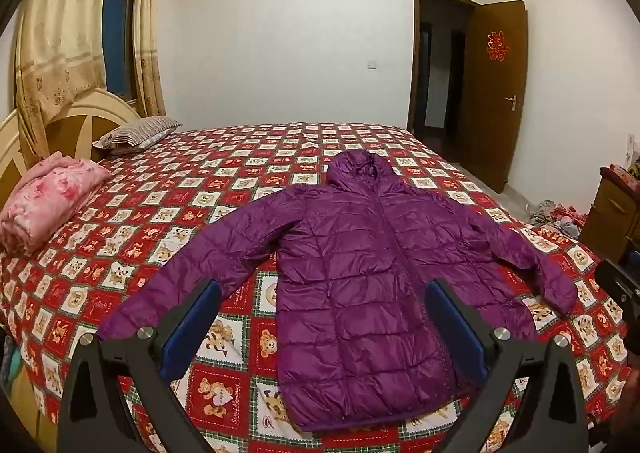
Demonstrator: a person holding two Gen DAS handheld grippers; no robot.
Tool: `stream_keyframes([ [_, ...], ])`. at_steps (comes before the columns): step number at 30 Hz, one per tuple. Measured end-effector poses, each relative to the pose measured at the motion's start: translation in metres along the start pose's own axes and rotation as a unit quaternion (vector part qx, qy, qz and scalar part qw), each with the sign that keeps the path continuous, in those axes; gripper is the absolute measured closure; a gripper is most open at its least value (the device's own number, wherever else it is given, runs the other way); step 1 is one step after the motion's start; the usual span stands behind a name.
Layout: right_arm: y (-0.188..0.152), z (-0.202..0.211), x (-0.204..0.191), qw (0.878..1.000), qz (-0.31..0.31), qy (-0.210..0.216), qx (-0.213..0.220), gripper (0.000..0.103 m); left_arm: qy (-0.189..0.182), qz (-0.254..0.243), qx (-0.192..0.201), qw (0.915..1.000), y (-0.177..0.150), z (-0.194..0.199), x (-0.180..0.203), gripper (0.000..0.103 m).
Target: Fold large clothes
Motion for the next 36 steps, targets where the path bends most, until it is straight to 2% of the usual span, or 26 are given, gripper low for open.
stream_keyframes([
  [36, -0.0086, -0.0083, -0.0054, 1.0, 0.002, 0.005, -0.017, 0.0, -0.005, 0.0, 0.013, 0.9999, 0.0049, 0.0076, -0.0023, 0.001],
])
Point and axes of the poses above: each gripper's, at about its wrist camera, not at the fingertips, and z roughly against the way its jaws point, x to its right, y to its top, the point moved 2 cm from there along -z, roughly the way its jaws point, and after that the axes turned 14 degrees about x, right-handed, at the moved point
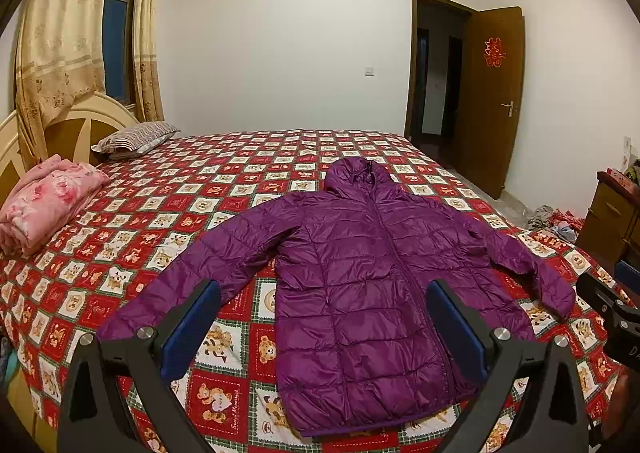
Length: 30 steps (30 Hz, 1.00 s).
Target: Fold large clothes
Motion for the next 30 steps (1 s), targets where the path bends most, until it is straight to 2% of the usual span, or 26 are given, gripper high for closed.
stream_keyframes([
  [30, -0.0032, -0.0052, -0.0062, 1.0, -0.001, 0.003, -0.006, 0.0, -0.002, -0.001, 0.003, 1.0, 0.0, -0.0079, -0.0009, 0.001],
])
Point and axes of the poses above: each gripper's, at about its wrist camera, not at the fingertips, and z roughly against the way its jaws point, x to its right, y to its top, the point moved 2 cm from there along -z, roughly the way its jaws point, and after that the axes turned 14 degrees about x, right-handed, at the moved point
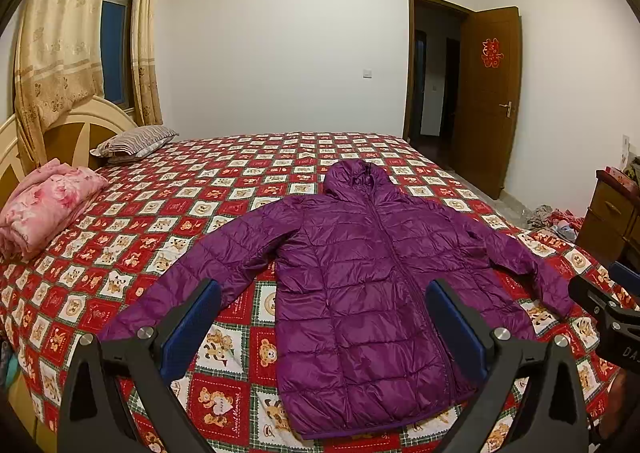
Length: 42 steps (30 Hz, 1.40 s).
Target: Fold large clothes
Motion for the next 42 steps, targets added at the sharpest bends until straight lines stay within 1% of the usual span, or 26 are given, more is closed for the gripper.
stream_keyframes([
  [5, -0.003, -0.003, 0.002, 1.0, -0.002, -0.001, -0.004, 0.0, 0.0, -0.002, -0.003, 1.0, 0.0, -0.005, -0.001, 0.001],
  [6, -0.004, -0.003, 0.002, 1.0, -0.003, -0.001, -0.005, 0.0, -0.001, -0.003, -0.002, 1.0, -0.005, 0.0, 0.0, 0.001],
  [11, -0.006, -0.006, 0.004, 1.0, -0.006, 0.0, -0.009, 0.0, 0.004, -0.006, -0.008, 0.9999, -0.008, -0.006, 0.0, 0.001],
  [14, -0.007, -0.008, 0.005, 1.0, -0.004, -0.003, -0.011, 0.0, 0.005, -0.01, -0.02, 0.9997, -0.016, -0.019, 0.003, 0.001],
  [17, -0.013, -0.021, 0.017, 1.0, -0.009, -0.012, -0.017, 0.0, 0.008, -0.018, -0.04, 0.999, -0.03, -0.043, 0.004, 0.001],
  [20, -0.027, -0.044, 0.047, 0.998, -0.02, -0.046, -0.039, 0.0, 0.015, -0.029, -0.044, 0.9985, -0.041, -0.067, 0.006, 0.001],
  [21, -0.032, -0.052, 0.06, 0.997, -0.025, -0.064, -0.047, 0.0, 0.018, -0.033, -0.051, 0.998, -0.046, -0.076, 0.007, 0.001],
  [22, -0.041, -0.063, 0.079, 0.994, -0.034, -0.09, -0.059, 0.0, 0.019, -0.034, -0.059, 0.9975, -0.05, -0.085, 0.007, 0.001],
  [23, -0.047, -0.07, 0.094, 0.991, -0.045, -0.107, -0.069, 0.0, 0.019, -0.035, -0.067, 0.997, -0.055, -0.093, 0.007, 0.001],
  [25, -0.06, -0.083, 0.126, 0.984, -0.073, -0.134, -0.09, 0.0, 0.021, -0.04, -0.074, 0.9962, -0.062, -0.105, 0.01, 0.001],
  [28, -0.073, -0.097, 0.164, 0.974, -0.101, -0.173, -0.109, 0.0, 0.028, -0.053, -0.081, 0.9949, -0.075, -0.131, 0.011, 0.001],
  [31, -0.081, -0.111, 0.191, 0.964, -0.118, -0.198, -0.129, 0.0, 0.04, -0.059, -0.096, 0.9928, -0.086, -0.156, 0.009, 0.001],
  [33, -0.085, -0.121, 0.208, 0.959, -0.132, -0.207, -0.139, 0.0, 0.049, -0.063, -0.109, 0.9908, -0.095, -0.17, 0.006, 0.001],
  [35, -0.088, -0.129, 0.217, 0.956, -0.135, -0.216, -0.148, 0.003, 0.056, -0.064, -0.12, 0.9892, -0.105, -0.18, 0.003, 0.001],
  [37, -0.092, -0.14, 0.229, 0.951, -0.142, -0.222, -0.159, 0.009, 0.061, -0.063, -0.125, 0.9883, -0.112, -0.188, -0.001, 0.001],
  [39, -0.097, -0.15, 0.234, 0.948, -0.145, -0.224, -0.173, 0.012, 0.068, -0.064, -0.132, 0.9868, -0.121, -0.196, -0.005, 0.001],
  [41, -0.103, -0.157, 0.237, 0.946, -0.148, -0.222, -0.185, 0.021, 0.076, -0.066, -0.138, 0.9853, -0.128, -0.202, -0.01, 0.001],
  [42, -0.108, -0.161, 0.238, 0.943, -0.15, -0.222, -0.195, 0.028, 0.081, -0.068, -0.141, 0.9844, -0.131, -0.205, -0.013, 0.001],
])
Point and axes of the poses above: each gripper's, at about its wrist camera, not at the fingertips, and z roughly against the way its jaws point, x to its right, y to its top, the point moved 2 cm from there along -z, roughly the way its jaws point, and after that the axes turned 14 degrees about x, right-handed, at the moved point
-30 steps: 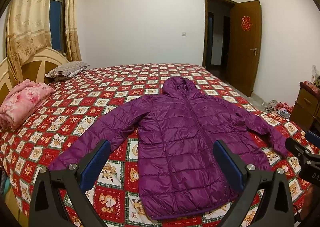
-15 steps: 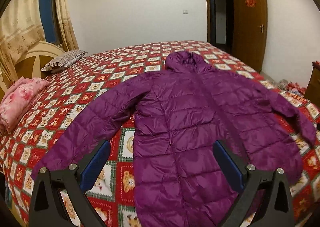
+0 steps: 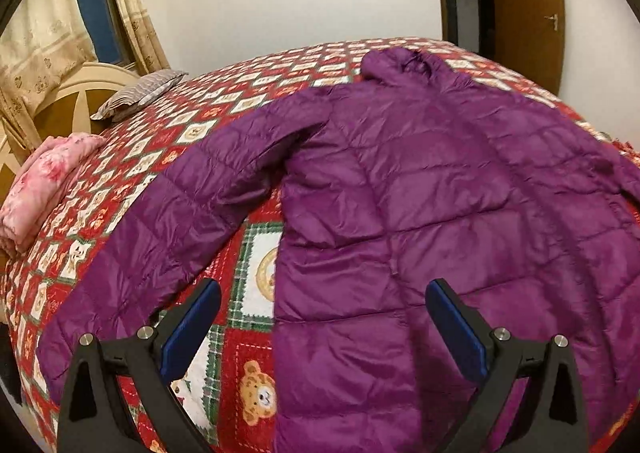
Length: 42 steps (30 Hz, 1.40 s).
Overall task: Fold large clothes
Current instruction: 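Grasp the jacket sleeve cuff with the right tool and lift it, then fold the held sleeve across the jacket body with the right tool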
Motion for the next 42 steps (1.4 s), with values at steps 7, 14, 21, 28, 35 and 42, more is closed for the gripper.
stream_keyframes([
  [7, 0.008, -0.003, 0.011, 1.0, 0.003, -0.01, 0.015, 0.085, 0.019, 0.004, -0.017, 0.9997, -0.009, -0.02, -0.024, 0.001],
  [14, 0.052, -0.003, 0.017, 0.997, 0.033, -0.046, 0.054, 0.092, 0.043, -0.007, -0.008, 0.999, 0.002, -0.025, -0.061, 0.001],
  [21, 0.101, 0.028, -0.029, 0.989, 0.068, -0.023, 0.132, 0.093, 0.073, -0.013, 0.005, 0.9973, 0.026, -0.039, -0.101, 0.001],
  [28, 0.108, 0.058, -0.144, 0.971, 0.143, 0.056, 0.186, 0.093, 0.073, 0.006, 0.013, 0.9972, 0.045, -0.051, -0.108, 0.001],
  [35, 0.07, 0.052, -0.276, 0.943, 0.233, 0.136, 0.192, 0.093, 0.066, 0.016, 0.017, 0.9976, 0.053, -0.056, -0.106, 0.001],
  [42, 0.015, 0.014, -0.371, 0.923, 0.301, 0.18, 0.159, 0.093, 0.078, 0.03, 0.004, 0.9965, 0.05, -0.064, -0.121, 0.001],
])
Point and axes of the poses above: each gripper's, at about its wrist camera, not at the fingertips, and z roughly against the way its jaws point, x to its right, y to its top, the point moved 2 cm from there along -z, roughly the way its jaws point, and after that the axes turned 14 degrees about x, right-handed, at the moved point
